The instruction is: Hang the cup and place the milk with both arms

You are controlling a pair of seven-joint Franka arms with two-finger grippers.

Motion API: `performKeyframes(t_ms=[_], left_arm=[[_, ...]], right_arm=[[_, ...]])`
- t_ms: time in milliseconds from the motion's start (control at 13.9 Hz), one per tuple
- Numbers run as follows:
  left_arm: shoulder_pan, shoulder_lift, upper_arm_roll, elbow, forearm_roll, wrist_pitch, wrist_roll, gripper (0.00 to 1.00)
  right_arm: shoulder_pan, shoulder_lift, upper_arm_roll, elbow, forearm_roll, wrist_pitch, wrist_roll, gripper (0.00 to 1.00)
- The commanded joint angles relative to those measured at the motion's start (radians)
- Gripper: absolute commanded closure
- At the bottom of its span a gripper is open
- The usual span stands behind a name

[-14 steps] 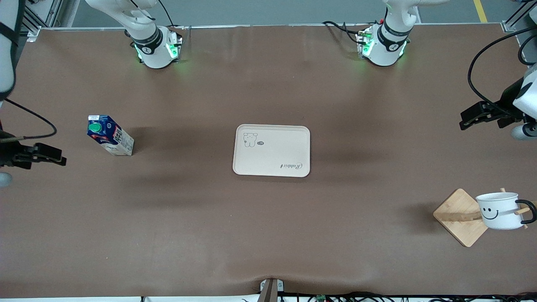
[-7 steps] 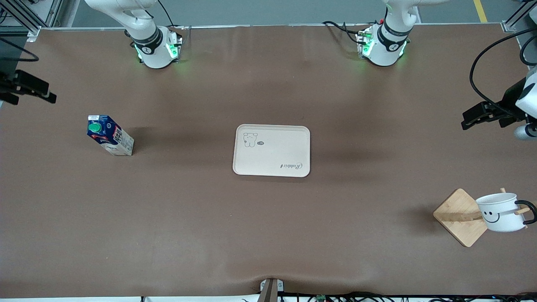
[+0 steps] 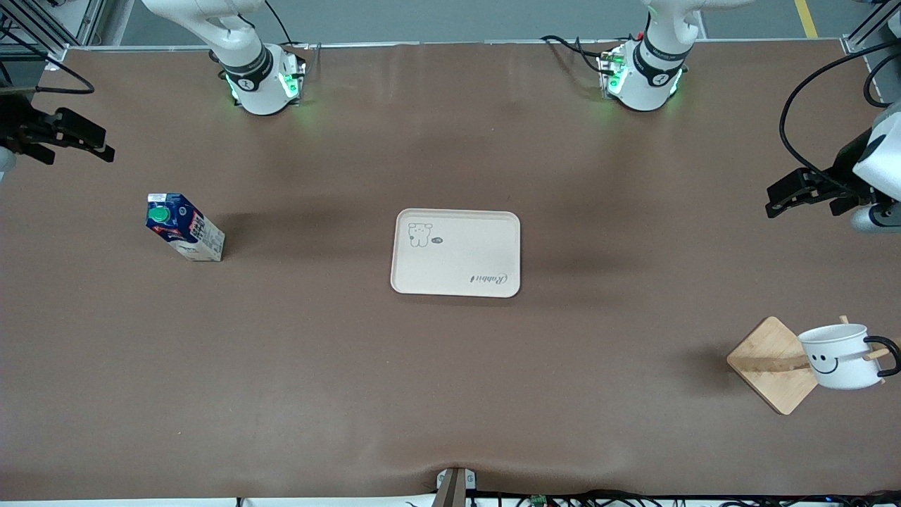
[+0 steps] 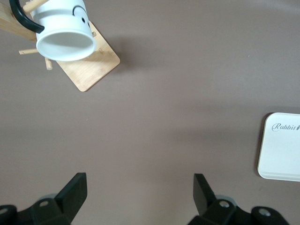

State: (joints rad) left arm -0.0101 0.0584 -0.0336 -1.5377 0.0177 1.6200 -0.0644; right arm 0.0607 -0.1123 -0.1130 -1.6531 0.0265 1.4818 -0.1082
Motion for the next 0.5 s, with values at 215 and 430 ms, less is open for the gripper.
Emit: performKeyframes(t_ms=[215, 430], left_arm=[[0.007, -0.003, 0.0, 0.019, -0.013, -0.003, 0.003, 0.0], [0.007, -0.006, -0.011, 0.019, -0.012, -0.018, 0.002, 0.0]], right_arm=[[-0.006, -0.026, 0.004, -0.014, -0.026, 0.012, -0.074, 0.0], [-0.007, -0.024, 0.004, -0.014, -0.03, 0.011, -0.073, 0.0]])
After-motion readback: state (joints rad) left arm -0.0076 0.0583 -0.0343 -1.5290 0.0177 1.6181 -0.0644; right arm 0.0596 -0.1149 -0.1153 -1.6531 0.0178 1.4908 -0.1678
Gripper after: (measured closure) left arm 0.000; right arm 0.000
